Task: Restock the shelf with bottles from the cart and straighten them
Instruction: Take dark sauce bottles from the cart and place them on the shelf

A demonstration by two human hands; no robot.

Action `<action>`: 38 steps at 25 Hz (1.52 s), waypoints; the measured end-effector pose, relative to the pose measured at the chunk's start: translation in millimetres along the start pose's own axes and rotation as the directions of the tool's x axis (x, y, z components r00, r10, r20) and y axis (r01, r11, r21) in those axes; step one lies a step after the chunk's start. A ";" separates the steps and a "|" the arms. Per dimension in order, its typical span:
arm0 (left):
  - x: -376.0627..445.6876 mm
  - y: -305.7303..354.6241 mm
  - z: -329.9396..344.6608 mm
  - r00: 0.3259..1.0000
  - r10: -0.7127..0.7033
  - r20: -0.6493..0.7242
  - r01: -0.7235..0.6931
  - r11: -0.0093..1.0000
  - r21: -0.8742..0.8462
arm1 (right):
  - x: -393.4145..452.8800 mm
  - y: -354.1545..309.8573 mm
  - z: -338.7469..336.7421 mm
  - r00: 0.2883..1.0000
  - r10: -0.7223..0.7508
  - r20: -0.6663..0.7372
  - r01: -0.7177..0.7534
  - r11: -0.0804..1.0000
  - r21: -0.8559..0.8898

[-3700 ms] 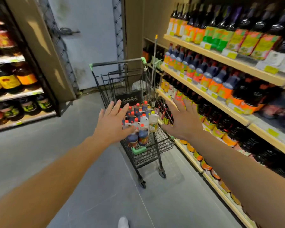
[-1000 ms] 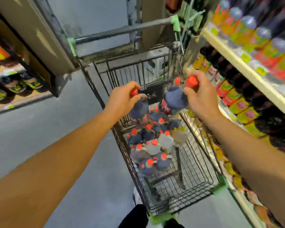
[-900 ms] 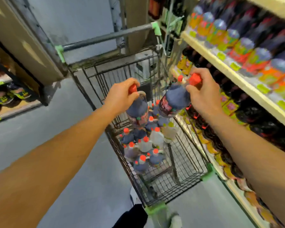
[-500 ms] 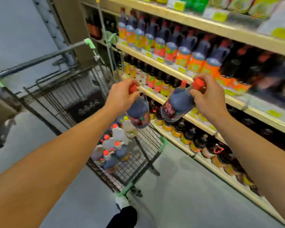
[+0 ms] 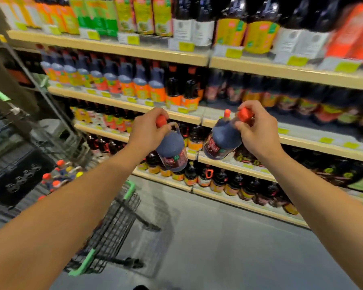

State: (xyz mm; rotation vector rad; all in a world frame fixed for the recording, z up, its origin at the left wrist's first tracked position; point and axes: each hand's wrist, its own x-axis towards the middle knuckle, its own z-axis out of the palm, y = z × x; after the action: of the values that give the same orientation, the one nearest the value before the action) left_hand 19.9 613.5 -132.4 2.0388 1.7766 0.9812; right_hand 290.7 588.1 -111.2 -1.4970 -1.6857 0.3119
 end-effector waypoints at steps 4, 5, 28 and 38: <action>25.0 41.8 43.5 0.996 0.085 -0.010 -0.086 0.994 -0.064 | -1.7 37.2 -35.1 0.995 0.060 -0.085 -0.066 0.996 -0.061; 33.2 46.9 51.5 0.994 0.106 -0.015 -0.106 0.992 -0.062 | 0.6 43.0 -39.2 0.993 0.077 -0.090 -0.084 0.994 -0.072; 255.2 13.1 240.0 0.944 0.322 -0.074 -0.328 0.941 -0.089 | 188.8 195.9 72.5 0.988 -0.077 -0.131 0.045 0.971 -0.233; 279.2 2.2 276.6 0.994 0.078 -0.077 -0.094 0.968 -0.234 | 236.6 242.3 99.8 0.948 0.204 -0.244 -0.162 0.970 0.180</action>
State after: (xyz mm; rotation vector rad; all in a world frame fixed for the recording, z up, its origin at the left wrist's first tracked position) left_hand 203.8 941.3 -247.3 1.9666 1.5273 1.2369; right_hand 404.2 898.1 -236.4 -1.5074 -1.2876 0.3238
